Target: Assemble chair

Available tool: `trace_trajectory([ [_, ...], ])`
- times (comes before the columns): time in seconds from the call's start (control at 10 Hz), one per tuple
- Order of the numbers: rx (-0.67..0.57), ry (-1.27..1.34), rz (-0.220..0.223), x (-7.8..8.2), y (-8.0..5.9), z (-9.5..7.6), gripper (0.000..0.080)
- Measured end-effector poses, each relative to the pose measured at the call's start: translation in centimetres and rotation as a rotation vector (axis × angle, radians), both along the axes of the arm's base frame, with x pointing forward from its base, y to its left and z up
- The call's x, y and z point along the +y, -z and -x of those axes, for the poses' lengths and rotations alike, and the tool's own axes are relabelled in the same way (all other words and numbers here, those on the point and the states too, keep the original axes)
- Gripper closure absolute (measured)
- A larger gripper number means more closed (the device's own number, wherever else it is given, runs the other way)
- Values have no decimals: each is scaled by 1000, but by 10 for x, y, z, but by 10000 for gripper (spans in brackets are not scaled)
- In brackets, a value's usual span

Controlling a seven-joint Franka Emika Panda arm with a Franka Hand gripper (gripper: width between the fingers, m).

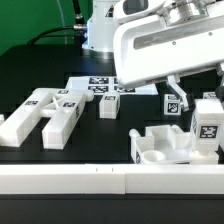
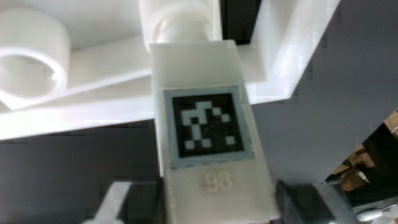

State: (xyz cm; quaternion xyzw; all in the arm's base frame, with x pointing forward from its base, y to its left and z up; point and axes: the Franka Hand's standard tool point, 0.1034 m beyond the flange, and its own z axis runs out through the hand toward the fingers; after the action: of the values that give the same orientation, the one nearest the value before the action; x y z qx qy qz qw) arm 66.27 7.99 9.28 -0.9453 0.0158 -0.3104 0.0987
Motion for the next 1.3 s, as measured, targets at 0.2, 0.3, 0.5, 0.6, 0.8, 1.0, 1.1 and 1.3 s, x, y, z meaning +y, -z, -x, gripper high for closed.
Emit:
trace_trajectory([
  [0.2, -22, 10, 7, 0, 0, -1, 499],
  [0.3, -29, 7, 12, 0, 0, -1, 499],
  [0.5, -41, 2, 20, 2, 0, 0, 499],
  [0.6, -26, -6, 13, 3, 0, -1, 499],
  [0.8, -16, -10, 10, 4, 3, 1, 317],
  [1.0, -14, -10, 10, 4, 3, 1, 207],
  [1.1, -13, -10, 9, 4, 4, 1, 162],
  [1.3, -13, -10, 9, 4, 4, 2, 153],
])
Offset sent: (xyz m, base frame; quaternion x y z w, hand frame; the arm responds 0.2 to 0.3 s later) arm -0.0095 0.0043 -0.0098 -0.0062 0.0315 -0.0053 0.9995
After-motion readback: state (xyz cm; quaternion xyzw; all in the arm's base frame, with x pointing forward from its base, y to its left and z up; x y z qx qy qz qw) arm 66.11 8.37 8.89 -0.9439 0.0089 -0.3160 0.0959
